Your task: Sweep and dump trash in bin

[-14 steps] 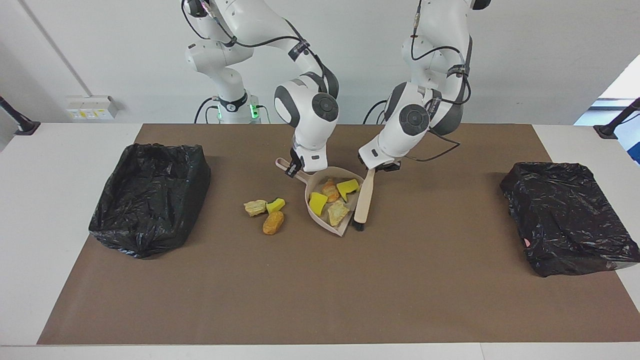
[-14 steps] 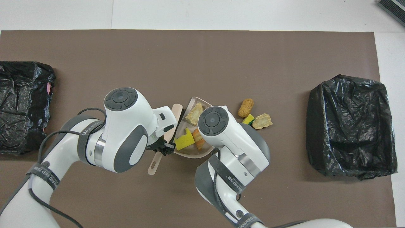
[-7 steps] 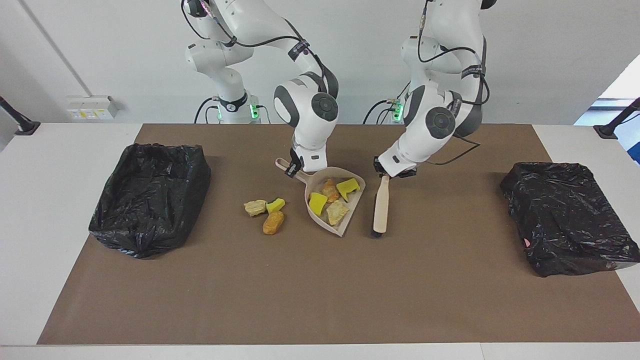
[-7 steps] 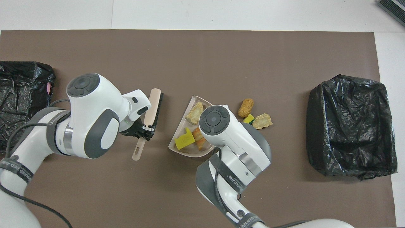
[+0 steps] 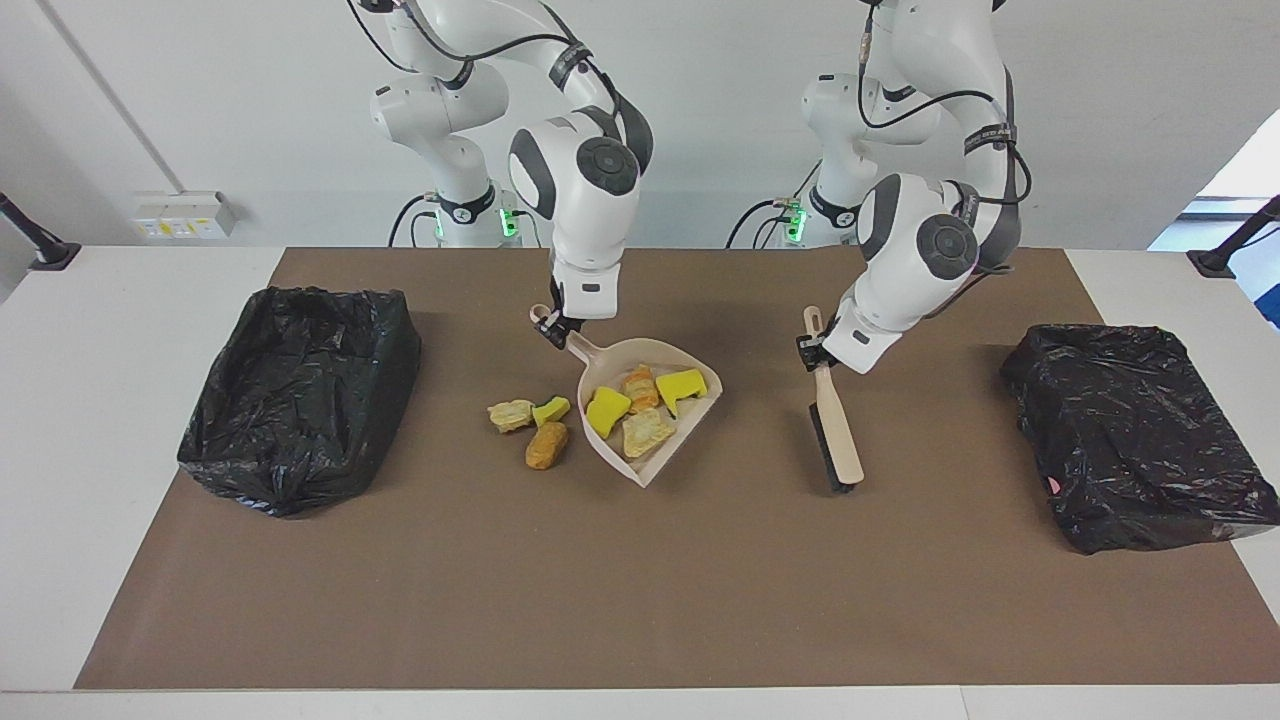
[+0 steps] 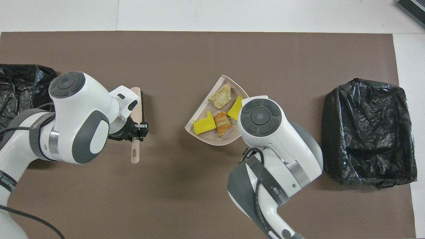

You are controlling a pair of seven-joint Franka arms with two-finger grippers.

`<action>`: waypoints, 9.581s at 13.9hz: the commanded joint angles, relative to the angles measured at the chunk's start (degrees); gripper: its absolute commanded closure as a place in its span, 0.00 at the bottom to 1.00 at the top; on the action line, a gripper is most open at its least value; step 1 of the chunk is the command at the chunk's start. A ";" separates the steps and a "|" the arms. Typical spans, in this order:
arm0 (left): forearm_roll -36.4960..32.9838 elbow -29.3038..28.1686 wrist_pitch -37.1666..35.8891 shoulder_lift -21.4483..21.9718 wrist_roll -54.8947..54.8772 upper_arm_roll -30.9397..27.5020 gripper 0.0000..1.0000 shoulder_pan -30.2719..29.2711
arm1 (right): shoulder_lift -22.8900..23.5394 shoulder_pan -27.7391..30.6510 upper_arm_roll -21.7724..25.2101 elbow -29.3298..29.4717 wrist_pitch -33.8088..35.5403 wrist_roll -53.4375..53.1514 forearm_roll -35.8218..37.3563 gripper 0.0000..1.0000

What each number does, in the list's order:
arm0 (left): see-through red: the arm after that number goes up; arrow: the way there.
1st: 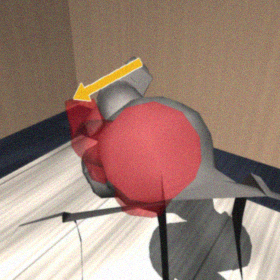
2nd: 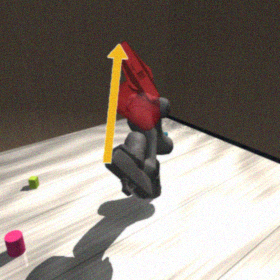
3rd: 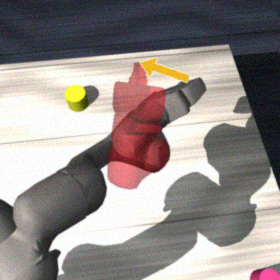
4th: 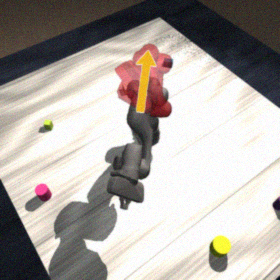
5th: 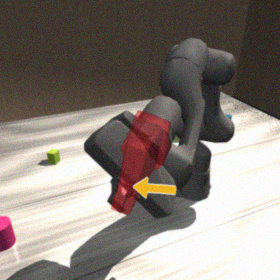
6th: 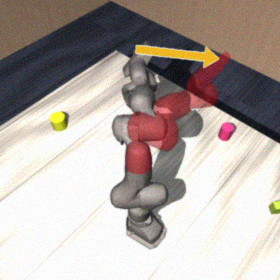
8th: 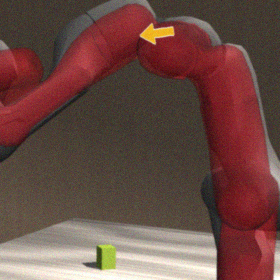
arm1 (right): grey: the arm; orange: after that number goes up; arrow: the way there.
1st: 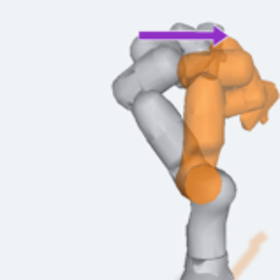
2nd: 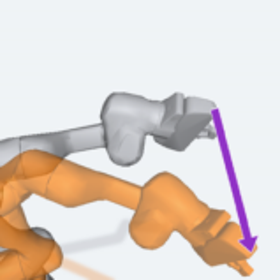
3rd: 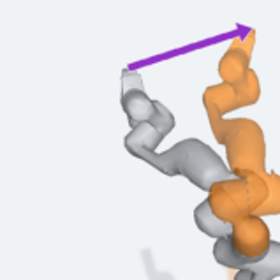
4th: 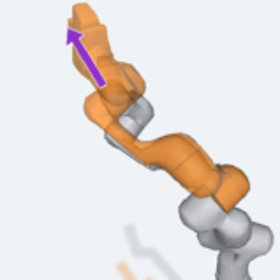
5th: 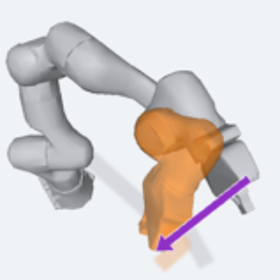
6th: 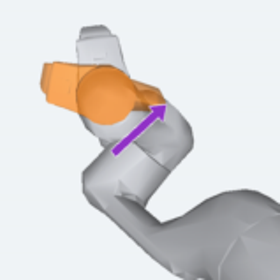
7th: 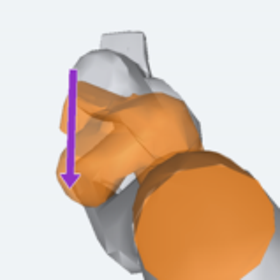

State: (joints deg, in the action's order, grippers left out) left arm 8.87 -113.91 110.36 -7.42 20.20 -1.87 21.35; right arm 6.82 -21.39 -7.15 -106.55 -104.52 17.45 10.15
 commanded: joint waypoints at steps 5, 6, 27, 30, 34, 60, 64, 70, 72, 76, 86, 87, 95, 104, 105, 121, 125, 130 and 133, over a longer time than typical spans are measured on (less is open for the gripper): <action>-2.01 -18.52 12.07 12.33 15.54 -0.16 1.00 15.28 | -7.69 14.33 0.03 3.18 6.08 9.95 -0.04 1.00; -2.01 -19.75 12.60 13.29 16.79 -0.07 1.00 17.39 | -8.48 16.79 0.03 3.62 7.13 11.98 -0.74 1.00; -1.75 -0.80 4.17 4.08 10.75 -0.42 0.00 9.44 | -9.81 38.70 7.50 1.35 8.57 44.07 25.61 1.00; -1.13 3.42 3.73 3.99 4.61 -0.42 0.00 2.93 | -7.97 38.00 7.24 0.73 7.58 44.96 33.06 1.00; -1.66 9.22 -6.01 4.08 -10.77 -0.59 0.00 -6.03 | -6.56 35.64 7.07 0.81 6.00 47.15 39.41 1.00; -7.11 22.51 -21.94 6.18 -21.61 -1.39 0.00 -17.31 | -4.71 30.19 6.63 4.93 -2.36 59.98 62.10 1.00; -7.11 22.51 -21.85 6.18 -21.61 -1.39 0.00 -17.22 | -4.62 28.51 3.39 13.01 8.16 59.90 52.19 1.00; -7.11 22.51 -21.85 6.18 -21.61 -1.39 0.00 -17.22 | -3.83 19.91 1.97 16.45 20.31 44.72 42.52 1.00; -7.11 22.51 -21.85 6.18 -21.61 -1.39 0.00 -17.30 | -3.83 18.41 1.97 16.46 21.20 39.62 38.47 1.00; -7.11 22.51 -21.85 6.18 -21.61 -1.39 0.00 -17.22 | -3.75 17.00 1.97 16.98 21.82 28.56 27.15 1.00; -7.11 22.51 -21.85 6.18 -21.61 -1.39 0.00 -17.30 | 14.50 7.08 1.53 37.16 18.04 -14.50 4.19 1.00; -7.11 22.51 -21.85 6.18 -21.61 -1.39 0.00 -17.31 | 17.58 5.50 1.53 39.72 17.87 -19.07 2.61 1.00; -7.11 22.51 -21.85 6.18 -21.61 -1.39 0.00 -17.22 | 31.66 -1.37 -0.13 44.49 5.93 -40.44 -12.34 1.00; -7.11 22.51 -21.85 6.18 -21.61 -1.39 0.00 -17.22 | 38.61 -5.06 -3.75 44.06 -3.13 -46.44 -12.70 1.00; -7.11 22.51 -21.85 6.18 -21.61 -1.39 0.00 -17.22 | 39.05 -5.24 -3.75 43.88 -3.92 -46.54 -12.70 1.00; -7.02 22.51 -21.68 6.18 -21.09 -1.39 0.00 -17.22 | 17.91 -5.32 -4.10 26.17 8.20 -49.52 -17.18 0.00; -6.67 19.44 -12.57 6.71 -19.86 -0.69 0.00 -15.64 | 7.01 -10.50 -4.10 5.88 -4.94 -52.85 -20.43 0.00; -6.49 19.08 -6.31 3.99 -15.46 -0.60 0.00 -10.64 | -2.86 -15.52 -4.10 -12.61 -14.03 -53.57 -23.77 0.00; -6.49 17.25 -5.68 4.69 -16.24 -0.60 0.00 -10.54 | -3.66 -18.42 -4.10 -17.46 -19.91 -55.94 -24.65 0.00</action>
State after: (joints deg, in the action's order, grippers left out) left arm 2.20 -94.29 103.32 -3.99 4.38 -1.68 10.37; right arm 5.25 -38.63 -11.47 -119.63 -120.42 -36.96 -12.87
